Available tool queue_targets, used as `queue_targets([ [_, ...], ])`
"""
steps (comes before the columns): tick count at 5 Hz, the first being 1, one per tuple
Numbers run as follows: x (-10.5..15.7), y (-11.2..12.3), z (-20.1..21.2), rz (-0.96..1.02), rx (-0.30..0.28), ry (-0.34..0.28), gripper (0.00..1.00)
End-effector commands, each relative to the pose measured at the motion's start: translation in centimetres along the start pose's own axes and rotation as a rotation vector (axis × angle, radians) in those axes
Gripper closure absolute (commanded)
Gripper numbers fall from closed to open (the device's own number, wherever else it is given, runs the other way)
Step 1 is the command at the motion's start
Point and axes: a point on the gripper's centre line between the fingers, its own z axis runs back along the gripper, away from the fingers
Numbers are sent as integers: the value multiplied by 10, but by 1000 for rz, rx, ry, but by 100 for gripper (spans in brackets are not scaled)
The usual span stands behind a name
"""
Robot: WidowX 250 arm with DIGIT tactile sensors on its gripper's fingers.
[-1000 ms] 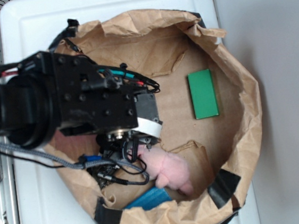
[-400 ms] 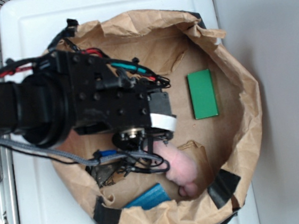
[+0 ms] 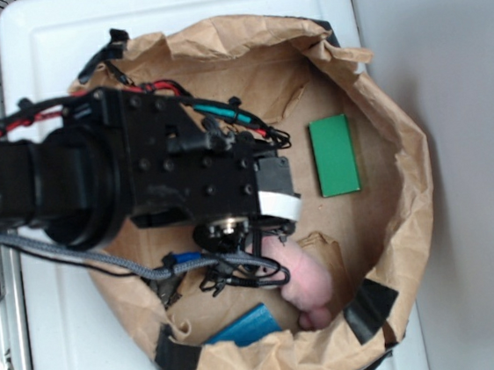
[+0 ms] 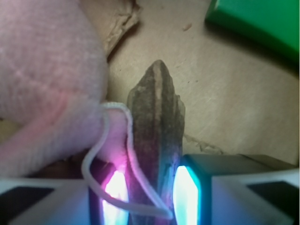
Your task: Grab the wood chip.
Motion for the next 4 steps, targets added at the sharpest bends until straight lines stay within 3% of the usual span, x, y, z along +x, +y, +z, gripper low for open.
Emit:
queue_targets([
  [1,-16,52,69,-5,75,-12,100],
  [2,-31,61,104,22,61,-12,100],
  [4,-26,51,132,91,64,-16,100],
])
